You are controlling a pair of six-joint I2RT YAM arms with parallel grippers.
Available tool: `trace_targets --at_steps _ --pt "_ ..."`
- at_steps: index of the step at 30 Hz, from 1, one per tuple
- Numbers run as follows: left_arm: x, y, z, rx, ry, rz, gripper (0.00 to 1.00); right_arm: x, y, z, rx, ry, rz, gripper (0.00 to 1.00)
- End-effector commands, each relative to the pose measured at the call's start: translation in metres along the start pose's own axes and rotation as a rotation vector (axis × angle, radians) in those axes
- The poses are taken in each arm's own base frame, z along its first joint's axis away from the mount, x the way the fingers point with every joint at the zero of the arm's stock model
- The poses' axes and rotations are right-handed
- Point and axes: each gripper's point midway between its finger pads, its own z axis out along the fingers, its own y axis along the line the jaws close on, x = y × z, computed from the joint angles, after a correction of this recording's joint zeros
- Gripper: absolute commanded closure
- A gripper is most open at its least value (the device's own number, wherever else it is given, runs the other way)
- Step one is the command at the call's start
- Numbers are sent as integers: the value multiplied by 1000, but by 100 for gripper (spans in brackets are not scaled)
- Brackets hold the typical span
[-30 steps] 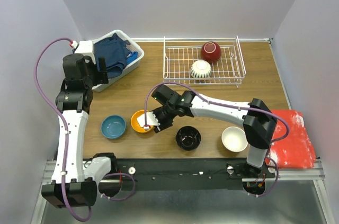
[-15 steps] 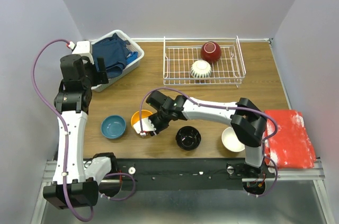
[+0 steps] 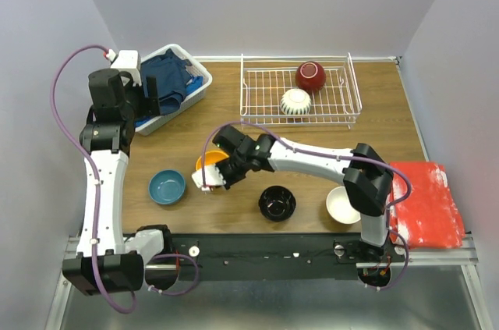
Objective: Load the bowls into the dish rack
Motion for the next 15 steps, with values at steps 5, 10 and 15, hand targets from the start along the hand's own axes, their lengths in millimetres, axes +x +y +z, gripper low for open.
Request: trace_targets --at_steps 5,10,15 --pt "-87 -30 10 155 -194 17 14 -50 -105 -141 258 -241 361 99" --pt "-93 -98 23 464 -188 -8 14 -47 -129 -191 281 -424 668 99" --pt "-86 -175 31 674 -147 88 15 -7 -142 -242 275 -631 1006 99"
